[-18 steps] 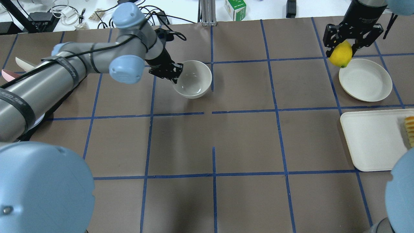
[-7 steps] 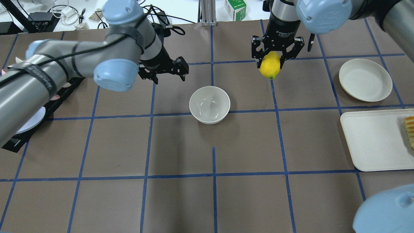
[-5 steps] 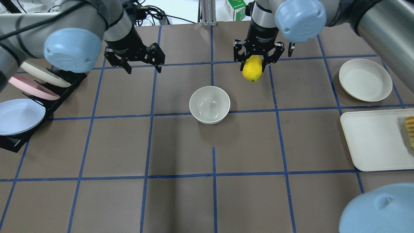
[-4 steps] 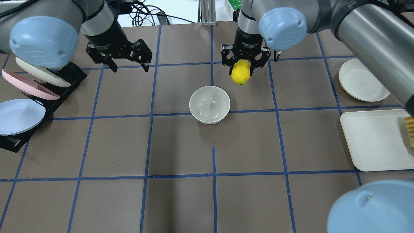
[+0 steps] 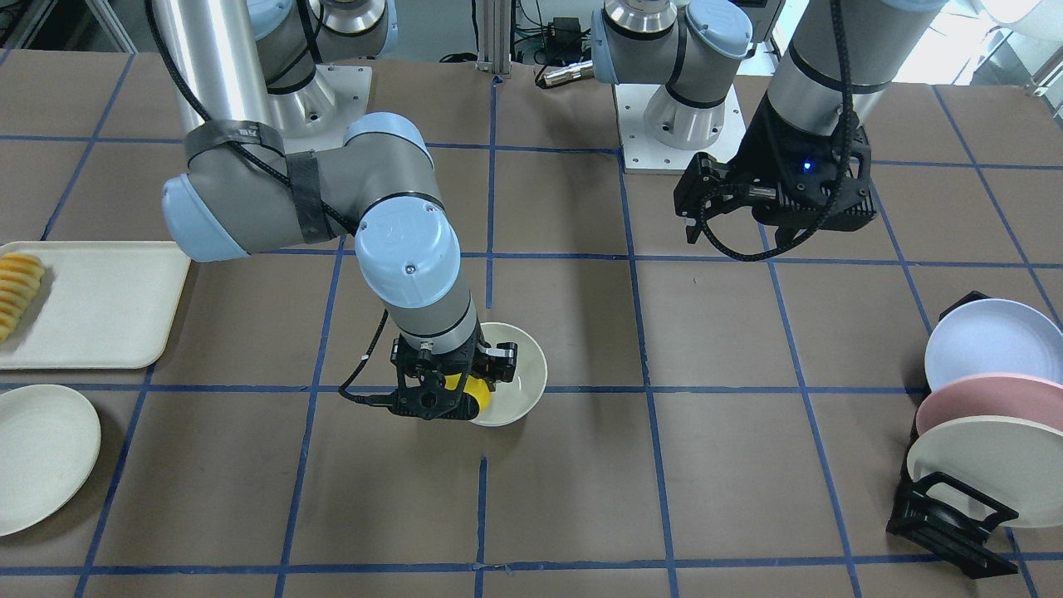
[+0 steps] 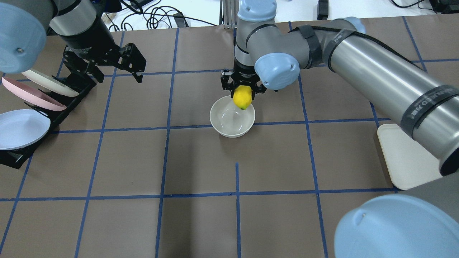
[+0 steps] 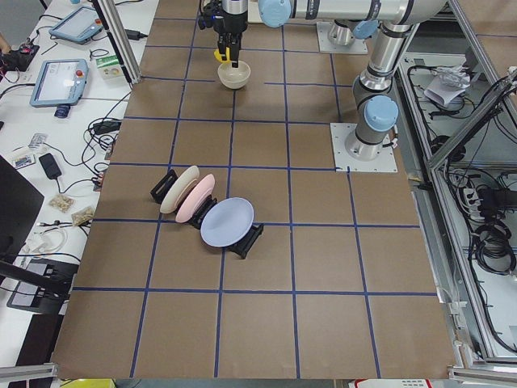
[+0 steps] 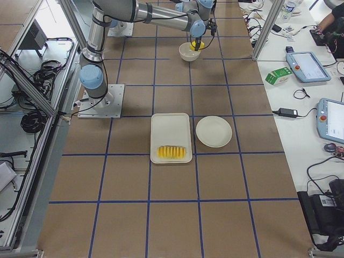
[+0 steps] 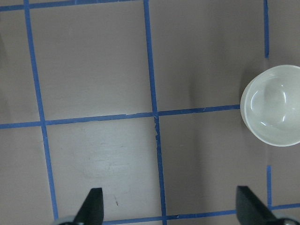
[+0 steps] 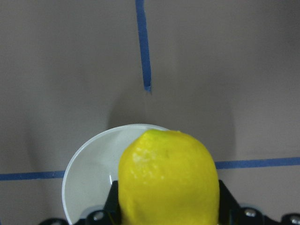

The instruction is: Place bowl and put lemon in it

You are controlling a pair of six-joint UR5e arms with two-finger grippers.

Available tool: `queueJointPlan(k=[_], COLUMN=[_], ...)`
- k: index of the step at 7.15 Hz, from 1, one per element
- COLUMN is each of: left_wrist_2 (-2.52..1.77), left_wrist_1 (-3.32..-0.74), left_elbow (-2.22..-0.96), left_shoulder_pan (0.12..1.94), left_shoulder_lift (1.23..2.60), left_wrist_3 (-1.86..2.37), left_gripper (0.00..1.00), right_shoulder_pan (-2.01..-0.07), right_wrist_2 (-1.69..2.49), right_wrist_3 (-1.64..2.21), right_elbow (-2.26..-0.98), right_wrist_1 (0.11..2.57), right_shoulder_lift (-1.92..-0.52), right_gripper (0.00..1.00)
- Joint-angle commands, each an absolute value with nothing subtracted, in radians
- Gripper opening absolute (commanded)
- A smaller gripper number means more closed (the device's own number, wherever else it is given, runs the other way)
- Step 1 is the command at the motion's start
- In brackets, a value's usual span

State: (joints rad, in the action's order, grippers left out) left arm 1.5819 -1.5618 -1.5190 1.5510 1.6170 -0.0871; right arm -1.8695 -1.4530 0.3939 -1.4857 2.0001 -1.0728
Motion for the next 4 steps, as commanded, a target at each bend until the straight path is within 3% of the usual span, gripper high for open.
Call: queueJointPlan(k=[1, 4], left_wrist_2=[1.583, 1.568], left_wrist_1=[-1.572, -1.600], left_elbow=[-1.517, -1.500], left_shoulder_pan=[1.551, 1.555], left_shoulder_lift=[1.615, 1.583], left_wrist_3=[-0.080, -0.077], left_gripper=[1.00, 1.00], right_shoulder_pan=[-1.884, -1.896], right_wrist_2=[-1.433, -1.405], right_wrist_3=[0.426, 0.433], right_elbow=[-1.529, -1.542], right_wrist_1=[2.066, 2.056], right_shoulder_lift=[-1.063, -1.049], right_gripper=[0.00, 0.00])
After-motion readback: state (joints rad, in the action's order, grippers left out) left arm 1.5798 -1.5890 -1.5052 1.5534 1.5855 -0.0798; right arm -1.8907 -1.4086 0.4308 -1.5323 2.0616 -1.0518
